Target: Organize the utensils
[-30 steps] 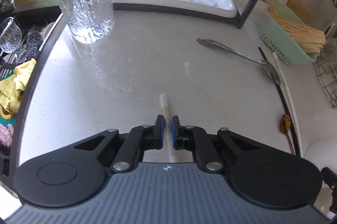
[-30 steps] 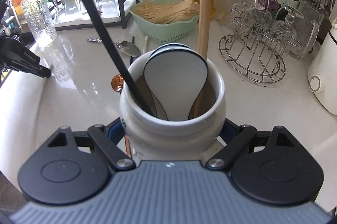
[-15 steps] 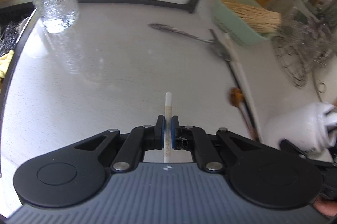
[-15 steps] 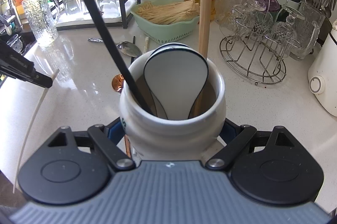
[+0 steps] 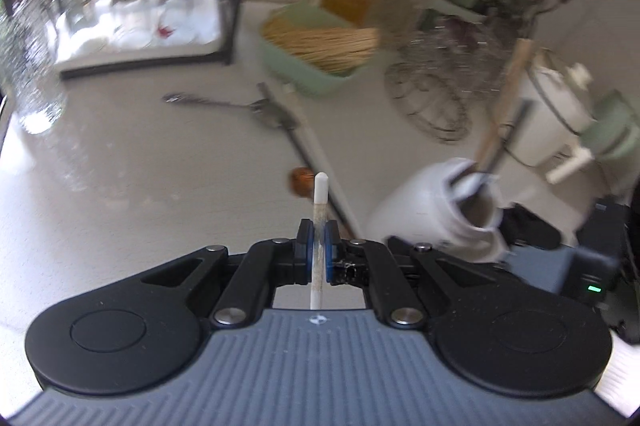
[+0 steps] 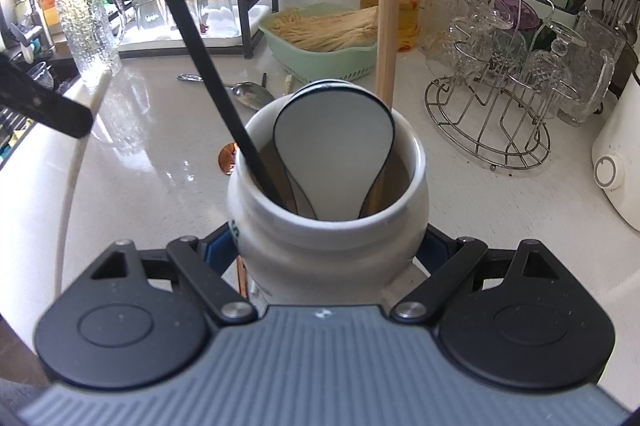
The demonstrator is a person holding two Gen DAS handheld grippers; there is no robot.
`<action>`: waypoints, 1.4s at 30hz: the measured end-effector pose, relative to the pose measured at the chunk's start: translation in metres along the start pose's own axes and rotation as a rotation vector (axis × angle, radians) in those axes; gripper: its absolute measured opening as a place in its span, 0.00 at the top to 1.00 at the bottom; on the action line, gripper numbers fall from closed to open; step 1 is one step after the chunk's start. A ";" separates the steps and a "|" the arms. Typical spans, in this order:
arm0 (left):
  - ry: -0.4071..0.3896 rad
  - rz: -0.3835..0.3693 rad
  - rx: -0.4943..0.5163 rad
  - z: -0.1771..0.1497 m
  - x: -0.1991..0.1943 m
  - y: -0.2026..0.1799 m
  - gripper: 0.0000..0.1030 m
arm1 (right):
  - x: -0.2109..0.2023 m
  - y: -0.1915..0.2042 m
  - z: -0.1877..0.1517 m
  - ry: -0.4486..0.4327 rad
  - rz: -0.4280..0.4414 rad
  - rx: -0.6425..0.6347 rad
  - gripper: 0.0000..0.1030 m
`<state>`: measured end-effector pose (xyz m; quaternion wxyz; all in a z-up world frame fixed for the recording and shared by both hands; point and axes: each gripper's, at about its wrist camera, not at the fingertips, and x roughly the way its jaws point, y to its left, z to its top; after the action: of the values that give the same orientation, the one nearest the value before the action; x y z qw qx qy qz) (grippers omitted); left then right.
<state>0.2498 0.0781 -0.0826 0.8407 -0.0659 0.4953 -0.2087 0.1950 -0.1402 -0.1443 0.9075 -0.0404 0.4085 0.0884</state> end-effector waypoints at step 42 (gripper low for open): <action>-0.095 -0.140 0.166 -0.004 -0.092 -0.071 1.00 | -0.002 -0.004 -0.008 -0.054 0.077 -0.058 0.11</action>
<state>0.1871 0.0525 0.0114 0.8491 -0.0401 0.4300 -0.3041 0.1886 -0.1456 -0.1483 0.9126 -0.0487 0.3825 0.1359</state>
